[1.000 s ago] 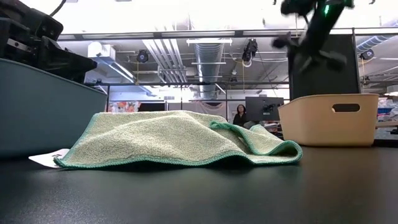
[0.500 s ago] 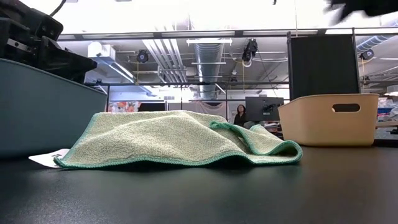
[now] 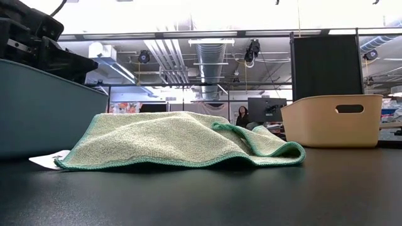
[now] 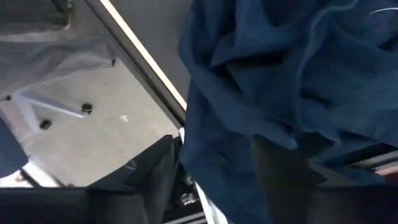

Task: Sort towels by color in basket
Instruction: Put the dark blue towel into the orange bin

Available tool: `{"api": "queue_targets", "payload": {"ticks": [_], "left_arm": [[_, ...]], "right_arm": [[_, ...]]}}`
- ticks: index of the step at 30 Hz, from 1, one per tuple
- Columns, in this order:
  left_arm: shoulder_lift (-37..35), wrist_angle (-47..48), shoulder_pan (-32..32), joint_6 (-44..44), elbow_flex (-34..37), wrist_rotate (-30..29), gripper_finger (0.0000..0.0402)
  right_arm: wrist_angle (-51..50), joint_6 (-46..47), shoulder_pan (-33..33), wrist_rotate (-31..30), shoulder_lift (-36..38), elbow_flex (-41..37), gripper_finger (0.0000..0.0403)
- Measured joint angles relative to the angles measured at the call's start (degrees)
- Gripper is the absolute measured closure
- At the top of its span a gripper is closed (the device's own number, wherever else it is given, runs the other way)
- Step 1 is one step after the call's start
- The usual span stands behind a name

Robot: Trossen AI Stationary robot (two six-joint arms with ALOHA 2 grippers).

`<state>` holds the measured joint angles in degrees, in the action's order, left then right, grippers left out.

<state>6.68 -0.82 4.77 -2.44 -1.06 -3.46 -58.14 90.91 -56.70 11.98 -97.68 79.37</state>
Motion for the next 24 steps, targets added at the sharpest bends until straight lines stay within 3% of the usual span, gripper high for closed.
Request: {"api": "queue_targets", "payload": {"ticks": [7, 12, 15, 19, 24], "left_arm": [[0.0, 0.0, 0.0, 0.0, 0.0, 0.0, 0.0363], [0.0, -0.2, 0.0, 0.4, 0.0, 0.0, 0.0363], [0.0, -1.7, 0.0, 5.2, 0.0, 0.0, 0.0363], [0.0, -5.9, 0.0, 19.4, 0.0, -0.3, 0.0363], [0.2, -11.1, 0.0, 21.6, 0.0, -6.3, 0.0363]], "right_arm": [[-4.6, -0.5, -1.4, 0.0, -5.1, -0.4, 0.0139], [-5.6, -3.3, -0.4, -1.5, -6.6, -0.5, 0.0125], [-6.5, -4.8, -0.3, -6.7, -7.5, -0.7, 0.0128], [-6.3, -6.7, -0.3, -10.1, -9.2, -2.2, 0.0144], [-4.3, -8.0, 0.3, -10.6, -11.0, -4.7, 0.0175]]}}
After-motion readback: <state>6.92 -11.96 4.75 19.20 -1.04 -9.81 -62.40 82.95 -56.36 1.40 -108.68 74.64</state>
